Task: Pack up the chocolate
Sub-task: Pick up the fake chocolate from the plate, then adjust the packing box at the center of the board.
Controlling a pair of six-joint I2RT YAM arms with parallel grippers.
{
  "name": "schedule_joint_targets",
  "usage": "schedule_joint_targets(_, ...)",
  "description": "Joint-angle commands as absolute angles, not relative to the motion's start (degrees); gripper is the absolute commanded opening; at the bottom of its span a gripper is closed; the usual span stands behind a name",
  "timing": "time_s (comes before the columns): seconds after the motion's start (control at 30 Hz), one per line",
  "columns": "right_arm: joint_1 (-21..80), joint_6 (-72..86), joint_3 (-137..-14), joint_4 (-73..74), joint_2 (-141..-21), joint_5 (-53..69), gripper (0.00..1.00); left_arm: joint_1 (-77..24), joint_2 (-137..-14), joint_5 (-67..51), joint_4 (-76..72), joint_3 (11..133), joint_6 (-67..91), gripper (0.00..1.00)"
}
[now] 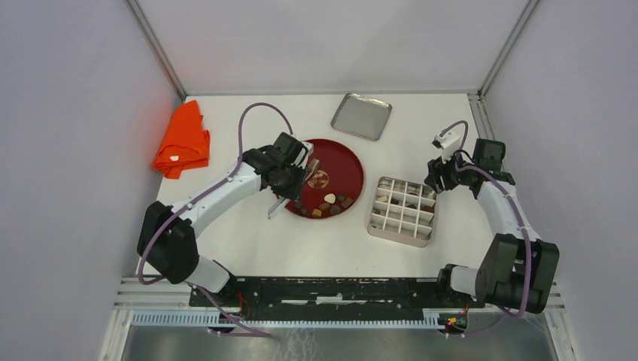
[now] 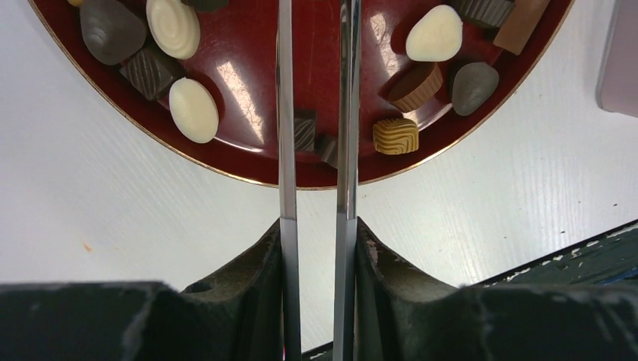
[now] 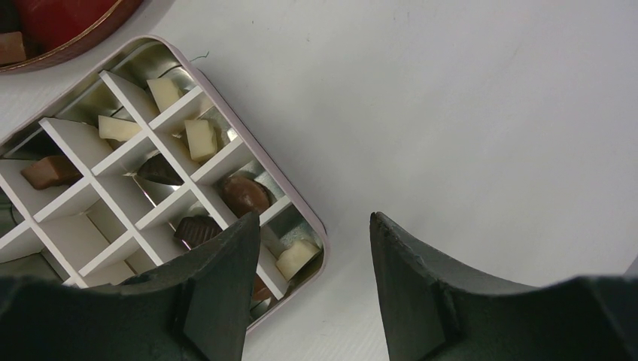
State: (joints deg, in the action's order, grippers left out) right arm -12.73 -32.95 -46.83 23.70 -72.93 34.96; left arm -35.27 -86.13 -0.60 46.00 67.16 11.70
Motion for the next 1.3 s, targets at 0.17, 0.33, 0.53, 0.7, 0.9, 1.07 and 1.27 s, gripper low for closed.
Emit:
schedule_joint_targets(0.17, -12.4, -33.9, -49.0, 23.3, -72.5, 36.8, 0.62, -35.5, -76.9, -2.2, 34.5, 62.5, 16.6, 0.02)
schedule_joint_targets(0.33, -12.4, -33.9, -49.0, 23.3, -72.4, 37.3, 0.61, -35.4, -74.0, -2.1, 32.3, 60.0, 17.7, 0.02)
schedule_joint_targets(0.53, -12.5, -33.8, -49.0, 23.3, -72.5, 37.7, 0.61, -35.4, -69.5, -4.4, 29.0, 57.1, 19.1, 0.02)
schedule_joint_targets(0.7, -12.4, -33.8, -49.0, 23.3, -72.5, 37.8, 0.62, -35.4, -67.6, -8.3, 26.6, 55.6, 19.1, 0.02)
schedule_joint_targets(0.9, -12.4, -33.8, -49.0, 23.3, -72.1, 37.9, 0.62, -35.8, -67.3, -16.8, 24.7, 53.3, 19.2, 0.02)
schedule_joint_targets(1.07, -12.5, -33.8, -49.0, 23.4, -71.9, 38.1, 0.62, -39.9, -65.4, -19.7, 22.1, 51.6, 19.5, 0.02)
schedule_joint_targets(1.27, -12.5, -34.3, -49.2, 23.9, -72.7, 37.8, 0.62, -45.1, -64.5, -18.1, 21.7, 50.9, 19.6, 0.02)
